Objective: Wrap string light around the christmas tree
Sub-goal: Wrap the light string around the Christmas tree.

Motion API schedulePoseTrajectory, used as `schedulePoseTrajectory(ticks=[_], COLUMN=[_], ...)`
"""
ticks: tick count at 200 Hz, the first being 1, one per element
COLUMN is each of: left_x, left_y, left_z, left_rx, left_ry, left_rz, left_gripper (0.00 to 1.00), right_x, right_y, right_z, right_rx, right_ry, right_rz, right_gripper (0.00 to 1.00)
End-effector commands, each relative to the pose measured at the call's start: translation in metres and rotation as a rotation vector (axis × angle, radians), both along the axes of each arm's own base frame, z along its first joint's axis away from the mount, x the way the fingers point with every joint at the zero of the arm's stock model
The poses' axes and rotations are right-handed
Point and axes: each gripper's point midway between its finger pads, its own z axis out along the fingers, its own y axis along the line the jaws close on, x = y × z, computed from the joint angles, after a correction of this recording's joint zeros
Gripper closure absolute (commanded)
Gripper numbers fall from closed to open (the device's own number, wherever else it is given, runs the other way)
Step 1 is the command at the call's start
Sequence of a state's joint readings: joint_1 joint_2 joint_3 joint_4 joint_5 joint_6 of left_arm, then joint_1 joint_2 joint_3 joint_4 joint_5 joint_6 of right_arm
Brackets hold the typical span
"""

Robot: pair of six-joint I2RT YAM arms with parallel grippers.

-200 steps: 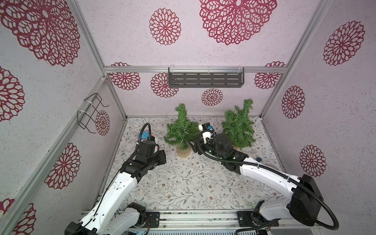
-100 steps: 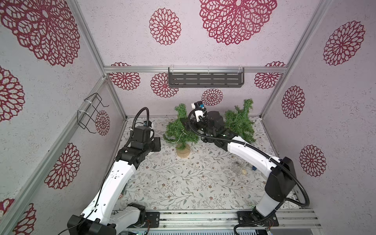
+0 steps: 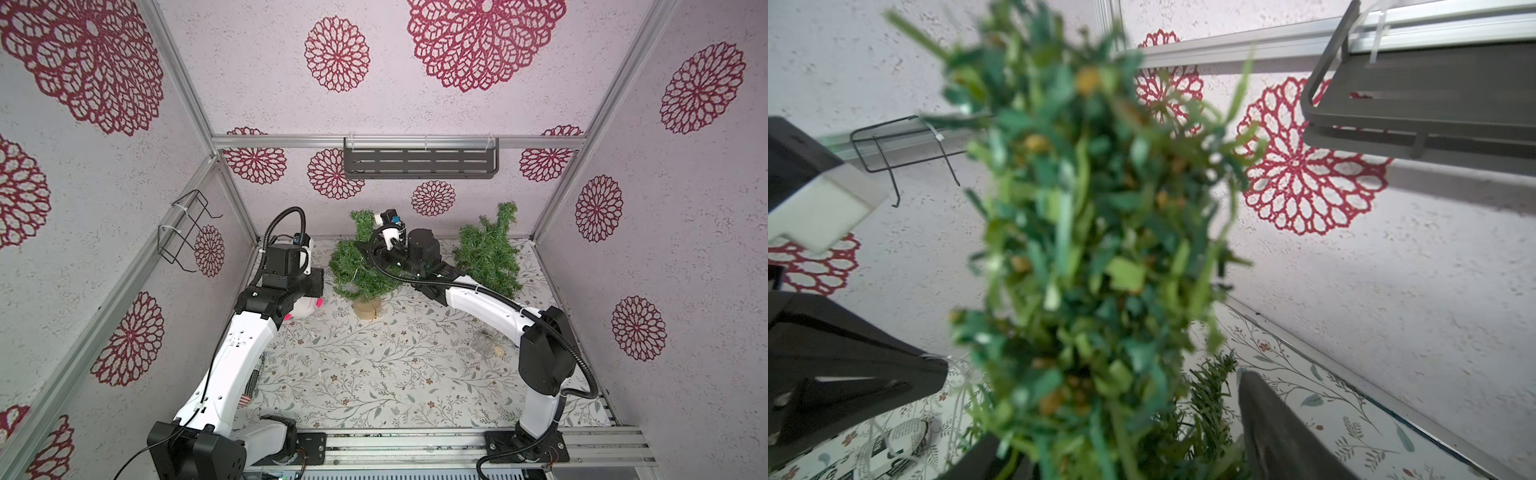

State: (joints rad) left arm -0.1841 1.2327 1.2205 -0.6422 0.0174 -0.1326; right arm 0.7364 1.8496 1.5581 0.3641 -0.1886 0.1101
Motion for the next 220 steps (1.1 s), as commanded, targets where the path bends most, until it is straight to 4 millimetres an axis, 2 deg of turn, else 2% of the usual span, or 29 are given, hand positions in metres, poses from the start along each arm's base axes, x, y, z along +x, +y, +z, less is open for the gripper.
schedulePoseTrajectory(ticks=[1, 25, 46, 58, 75, 84, 104, 131, 150, 180, 199, 220], left_x=[0.003, 0.004, 0.004, 0.003, 0.003, 0.003, 0.006, 0.016, 0.021, 0.029, 0.042, 0.059], left_y=[-0.004, -0.005, -0.002, 0.004, 0.013, 0.018, 0.025, 0.033, 0.028, 0.007, -0.002, -0.022], left_z=[0.005, 0.005, 0.006, 0.004, 0.002, 0.002, 0.008, 0.032, 0.053, 0.083, 0.09, 0.095], left_rx=[0.006, 0.002, 0.02, 0.046, 0.085, 0.099, 0.15, 0.208, 0.231, 0.24, 0.258, 0.241], left_ry=[-0.023, -0.027, -0.03, -0.025, -0.018, -0.023, -0.062, -0.17, -0.238, -0.373, -0.424, -0.467], left_rz=[-0.04, -0.047, -0.047, -0.037, -0.025, -0.022, -0.033, -0.052, -0.112, -0.245, -0.307, -0.422], left_gripper=[1.0, 1.0, 1.0, 1.0, 1.0, 1.0, 1.0, 1.0, 1.0, 1.0, 1.0, 1.0], right_x=[-0.014, -0.011, -0.004, -0.003, -0.007, -0.012, -0.023, -0.036, -0.045, -0.062, -0.068, -0.073], right_y=[0.003, 0.015, 0.024, 0.027, 0.029, 0.029, 0.026, 0.017, 0.007, 0.002, 0.003, 0.005], right_z=[0.034, 0.037, 0.029, 0.022, 0.013, 0.011, 0.014, 0.019, 0.021, 0.019, 0.019, 0.016], right_rx=[0.06, 0.074, 0.054, 0.03, -0.001, -0.008, -0.013, -0.048, -0.052, -0.076, -0.075, -0.059], right_ry=[-0.086, -0.093, -0.117, -0.127, -0.135, -0.144, -0.158, -0.173, -0.167, -0.169, -0.158, -0.14], right_rz=[0.049, 0.047, 0.052, 0.072, 0.108, 0.132, 0.191, 0.269, 0.334, 0.459, 0.503, 0.535], right_gripper=[0.22, 0.2, 0.29, 0.39, 0.63, 0.72, 0.84, 1.0, 1.0, 1.0, 1.0, 1.0])
